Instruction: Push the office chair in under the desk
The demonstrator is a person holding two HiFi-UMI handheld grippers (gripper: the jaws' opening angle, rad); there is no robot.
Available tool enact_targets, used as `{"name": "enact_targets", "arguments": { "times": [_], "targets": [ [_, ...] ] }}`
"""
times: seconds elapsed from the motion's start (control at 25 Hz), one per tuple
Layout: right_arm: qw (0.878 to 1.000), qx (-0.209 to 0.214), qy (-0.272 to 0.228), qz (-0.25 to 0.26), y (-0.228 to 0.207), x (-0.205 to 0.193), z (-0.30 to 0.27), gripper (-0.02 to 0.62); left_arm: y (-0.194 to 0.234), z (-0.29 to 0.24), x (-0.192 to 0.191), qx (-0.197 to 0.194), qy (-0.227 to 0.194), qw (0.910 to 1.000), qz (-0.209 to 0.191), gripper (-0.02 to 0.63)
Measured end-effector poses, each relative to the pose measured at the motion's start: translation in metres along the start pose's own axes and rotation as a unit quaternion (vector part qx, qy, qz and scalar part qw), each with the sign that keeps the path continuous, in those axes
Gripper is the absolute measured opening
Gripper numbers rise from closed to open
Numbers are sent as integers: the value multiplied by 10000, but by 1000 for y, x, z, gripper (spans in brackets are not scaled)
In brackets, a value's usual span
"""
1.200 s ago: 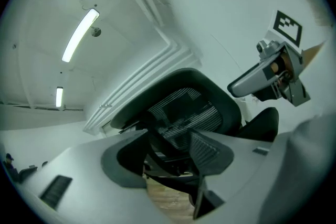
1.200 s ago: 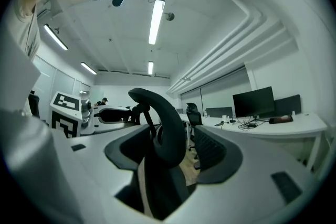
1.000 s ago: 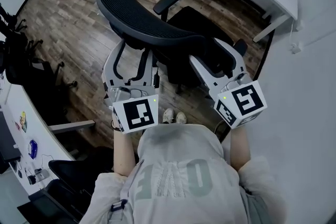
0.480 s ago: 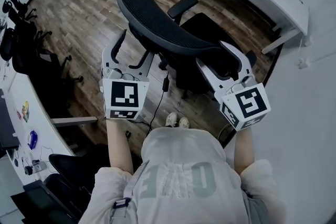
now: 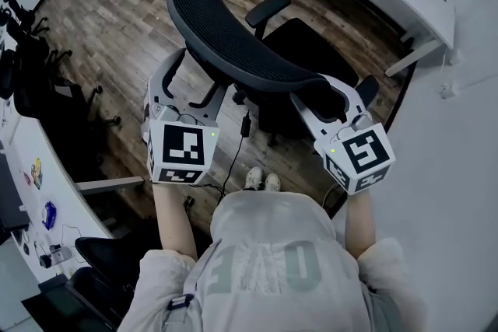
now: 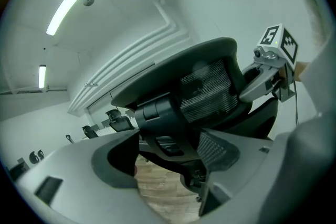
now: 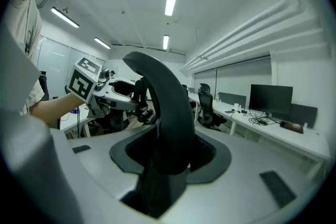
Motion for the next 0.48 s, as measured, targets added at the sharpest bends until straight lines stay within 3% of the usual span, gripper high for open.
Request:
{"name": "enact_targets", "arguments": {
  "times": [0.2, 0.48],
  "targets": [
    [9999, 65, -43, -95, -1, 2, -3, 163, 3, -6, -3, -100, 34, 9999, 77, 327],
    [9999, 82, 0, -143, -4, 2, -6, 160, 7, -12, -2, -233, 210, 9995, -105, 327]
  ]
}}
Point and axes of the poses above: the fingertips, and each gripper's own axes: z backward along the fingers, y to its left, x out of its top, the point moved 9 cm from there along z, backward along the fingers, and after that the axes turned 14 degrees about -z, right-handed, at the moved point
